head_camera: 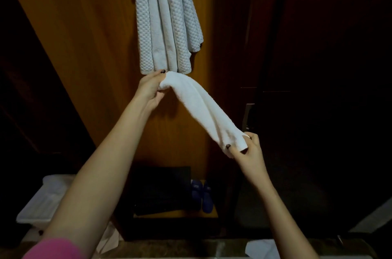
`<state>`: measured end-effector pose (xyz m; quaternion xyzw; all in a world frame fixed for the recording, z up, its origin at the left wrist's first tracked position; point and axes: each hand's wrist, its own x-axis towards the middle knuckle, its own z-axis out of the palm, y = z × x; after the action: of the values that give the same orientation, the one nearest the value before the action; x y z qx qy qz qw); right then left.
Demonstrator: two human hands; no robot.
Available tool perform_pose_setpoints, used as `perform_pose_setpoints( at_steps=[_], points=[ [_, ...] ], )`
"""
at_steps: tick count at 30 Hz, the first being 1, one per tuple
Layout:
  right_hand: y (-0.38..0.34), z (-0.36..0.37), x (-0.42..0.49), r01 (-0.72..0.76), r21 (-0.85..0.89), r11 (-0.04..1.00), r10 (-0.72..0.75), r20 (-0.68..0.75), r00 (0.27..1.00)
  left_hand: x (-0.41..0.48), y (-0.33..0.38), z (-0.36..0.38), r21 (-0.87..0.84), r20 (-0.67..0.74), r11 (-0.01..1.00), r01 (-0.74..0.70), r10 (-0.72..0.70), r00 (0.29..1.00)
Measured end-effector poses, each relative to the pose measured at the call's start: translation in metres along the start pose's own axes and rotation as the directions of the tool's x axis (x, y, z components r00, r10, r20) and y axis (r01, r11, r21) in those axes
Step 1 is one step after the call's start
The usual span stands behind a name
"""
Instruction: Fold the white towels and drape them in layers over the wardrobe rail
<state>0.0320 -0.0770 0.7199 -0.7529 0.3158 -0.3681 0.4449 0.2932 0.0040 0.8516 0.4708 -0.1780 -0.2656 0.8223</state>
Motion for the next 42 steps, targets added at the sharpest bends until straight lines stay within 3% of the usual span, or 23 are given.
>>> perform_pose_setpoints(
  at_steps=[3,8,14,19,23,26,28,30,31,35,42],
  points=[
    [0.003,-0.005,-0.001,-0.073,0.312,0.947,0.087,-0.03,0.996,-0.001,-0.005,-0.005,-0.074,-0.021,0.996,0.058,-0.06,0.998],
    [-0.002,-0.014,0.002,-0.242,0.663,0.709,0.287,0.042,0.957,-0.004,-0.014,-0.017,-0.082,-0.05,0.986,0.143,-0.148,0.988],
    [-0.003,-0.014,0.0,-0.183,0.525,0.831,0.15,0.106,0.983,-0.01,-0.025,-0.012,-0.089,-0.122,0.988,0.122,-0.133,0.984],
    [0.004,-0.018,0.004,-0.113,0.477,0.872,0.191,-0.119,0.974,-0.012,-0.028,-0.01,-0.065,-0.146,0.992,0.104,-0.113,0.983],
    [0.002,-0.022,0.004,-0.101,0.531,0.841,0.212,-0.152,0.965,-0.013,-0.033,-0.007,-0.015,-0.19,0.993,0.114,-0.115,0.975],
    [-0.004,-0.029,0.006,-0.164,0.692,0.703,0.293,-0.071,0.953,-0.015,-0.036,-0.008,0.036,-0.182,0.996,0.085,-0.077,0.98],
    [-0.006,-0.035,0.008,-0.224,0.815,0.534,0.349,0.029,0.937,-0.015,-0.037,-0.013,0.033,-0.092,0.998,0.049,-0.046,0.995],
    [-0.006,-0.04,0.009,-0.23,0.863,0.449,0.352,0.066,0.934,-0.012,-0.037,-0.018,0.039,-0.011,0.999,0.014,-0.014,1.0],
    [-0.005,-0.041,0.01,-0.221,0.86,0.461,0.35,0.053,0.935,-0.01,-0.037,-0.02,0.061,0.021,0.998,-0.007,0.006,1.0],
    [-0.005,-0.043,0.016,-0.177,0.712,0.68,0.309,-0.06,0.949,-0.01,-0.039,-0.02,0.124,0.109,0.99,-0.072,0.058,0.992],
    [-0.005,-0.055,0.035,-0.125,0.514,0.849,0.15,-0.007,0.989,-0.003,-0.037,-0.031,0.15,0.14,0.987,-0.054,0.033,0.99]
  ],
)
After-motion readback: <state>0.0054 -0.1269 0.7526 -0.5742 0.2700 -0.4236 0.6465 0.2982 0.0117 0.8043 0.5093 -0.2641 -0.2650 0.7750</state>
